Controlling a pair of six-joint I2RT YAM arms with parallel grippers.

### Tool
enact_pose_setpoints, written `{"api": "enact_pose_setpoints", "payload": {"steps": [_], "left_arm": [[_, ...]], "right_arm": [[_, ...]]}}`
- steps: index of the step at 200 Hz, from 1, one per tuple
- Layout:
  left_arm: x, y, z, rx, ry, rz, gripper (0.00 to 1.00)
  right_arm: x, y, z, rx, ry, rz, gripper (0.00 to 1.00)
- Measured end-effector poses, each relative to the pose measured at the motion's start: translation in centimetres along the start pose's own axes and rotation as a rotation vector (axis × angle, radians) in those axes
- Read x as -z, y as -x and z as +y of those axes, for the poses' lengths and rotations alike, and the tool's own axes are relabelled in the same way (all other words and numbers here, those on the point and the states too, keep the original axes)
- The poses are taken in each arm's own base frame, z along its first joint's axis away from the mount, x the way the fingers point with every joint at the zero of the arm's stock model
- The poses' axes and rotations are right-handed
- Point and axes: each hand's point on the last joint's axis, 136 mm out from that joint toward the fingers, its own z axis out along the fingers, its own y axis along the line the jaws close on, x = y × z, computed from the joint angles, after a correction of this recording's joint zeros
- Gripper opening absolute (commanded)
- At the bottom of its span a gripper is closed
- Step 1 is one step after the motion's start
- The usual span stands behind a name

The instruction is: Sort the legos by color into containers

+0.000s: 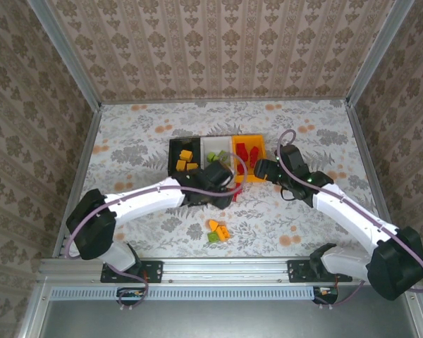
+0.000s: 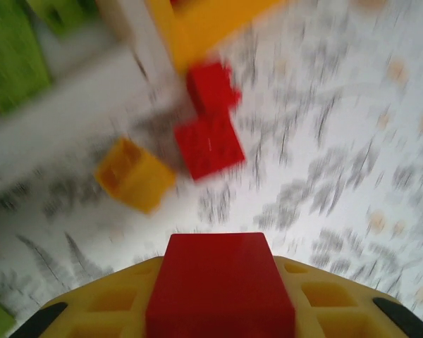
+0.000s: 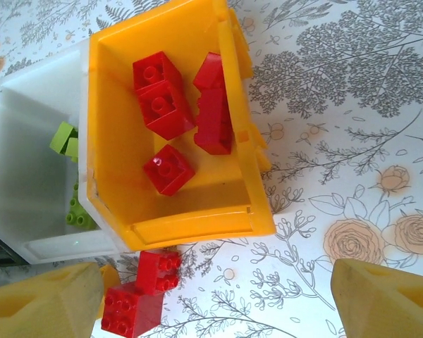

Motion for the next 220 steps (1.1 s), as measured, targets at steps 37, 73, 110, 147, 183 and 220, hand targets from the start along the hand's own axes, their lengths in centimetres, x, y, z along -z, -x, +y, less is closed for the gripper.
{"api": "enact_pose_setpoints", "payload": {"steps": [37, 73, 110, 147, 183, 220], "left_arm": [[1.0, 8.9, 0.3, 0.042, -0.037, -0.192, 0.24], [-2.7, 14.5, 0.9, 0.061, -0.052, -0.238, 0.25], [-7.1, 16.0, 0.9, 0.059, -0.053, -0.201, 0.44], [-7.9, 16.6, 0.5, 0.053, -0.064, -0.187, 0.68], [-6.4, 16.9, -0.1, 0.057, -0.085, -0.215, 0.88], [-1.6, 13.8, -1.0, 0.057, -0.117, -0.235, 1.0]], "right_arm": [[0.0, -0.5, -0.8, -0.007, -0.016, 0.0, 0.85], [-0.1, -0.8, -1.6, -0.013, -0.036, 0.007, 0.85], [0.2, -0.6, -1.7, -0.017, -0.033, -0.005, 0.85], [0.7, -0.3, -1.7, -0.022, -0.026, -0.021, 0.86], [0.7, -0.6, -2.0, -0.021, -0.034, -0.009, 0.86], [0.7, -0.9, -1.9, -0.015, -0.025, 0.005, 0.86]]}}
